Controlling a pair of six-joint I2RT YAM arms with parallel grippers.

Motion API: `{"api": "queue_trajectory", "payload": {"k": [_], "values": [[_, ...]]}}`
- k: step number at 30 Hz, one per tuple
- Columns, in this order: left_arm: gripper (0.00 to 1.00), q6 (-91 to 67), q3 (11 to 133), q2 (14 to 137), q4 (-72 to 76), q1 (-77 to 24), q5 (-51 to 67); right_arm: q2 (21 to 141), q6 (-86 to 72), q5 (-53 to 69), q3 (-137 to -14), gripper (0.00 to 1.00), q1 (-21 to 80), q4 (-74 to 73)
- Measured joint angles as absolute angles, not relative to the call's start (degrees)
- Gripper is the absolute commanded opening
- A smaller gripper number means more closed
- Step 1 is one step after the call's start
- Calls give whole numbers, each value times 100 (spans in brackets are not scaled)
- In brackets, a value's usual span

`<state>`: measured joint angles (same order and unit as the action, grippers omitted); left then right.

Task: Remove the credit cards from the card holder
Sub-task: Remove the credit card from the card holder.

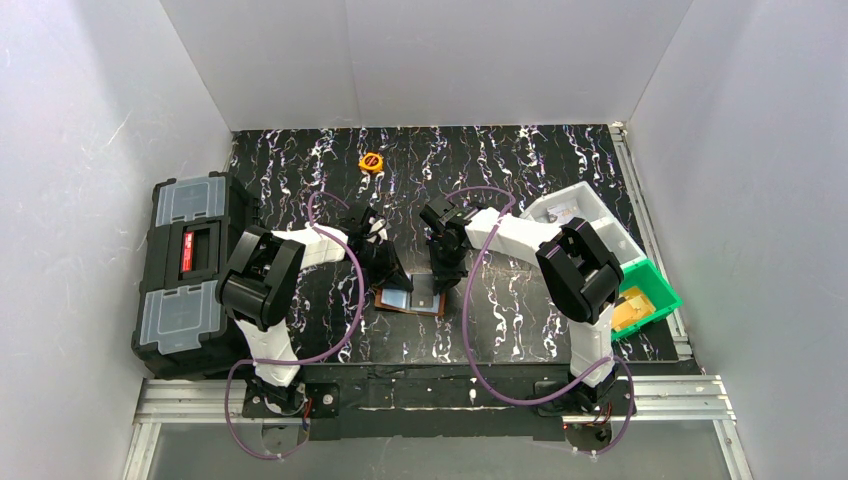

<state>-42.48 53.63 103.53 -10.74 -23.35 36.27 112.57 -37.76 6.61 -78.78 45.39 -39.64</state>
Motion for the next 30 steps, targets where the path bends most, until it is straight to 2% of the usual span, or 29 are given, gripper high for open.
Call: {"api": "queue_trajectory", "payload": {"k": [5, 11, 30], "values": [[9, -4270, 5360, 10353, -1028, -2311, 3618, 11257, -3774, 663, -7878, 17, 4539, -3964], [0, -4348, 5315, 10353, -899, -2298, 3627, 11260, -3774, 670, -7878, 17, 4536, -3962], [0, -4344, 5286, 10350, -897, -2213, 3629, 11266, -3776, 742, -7870, 17, 4504, -3953]]}}
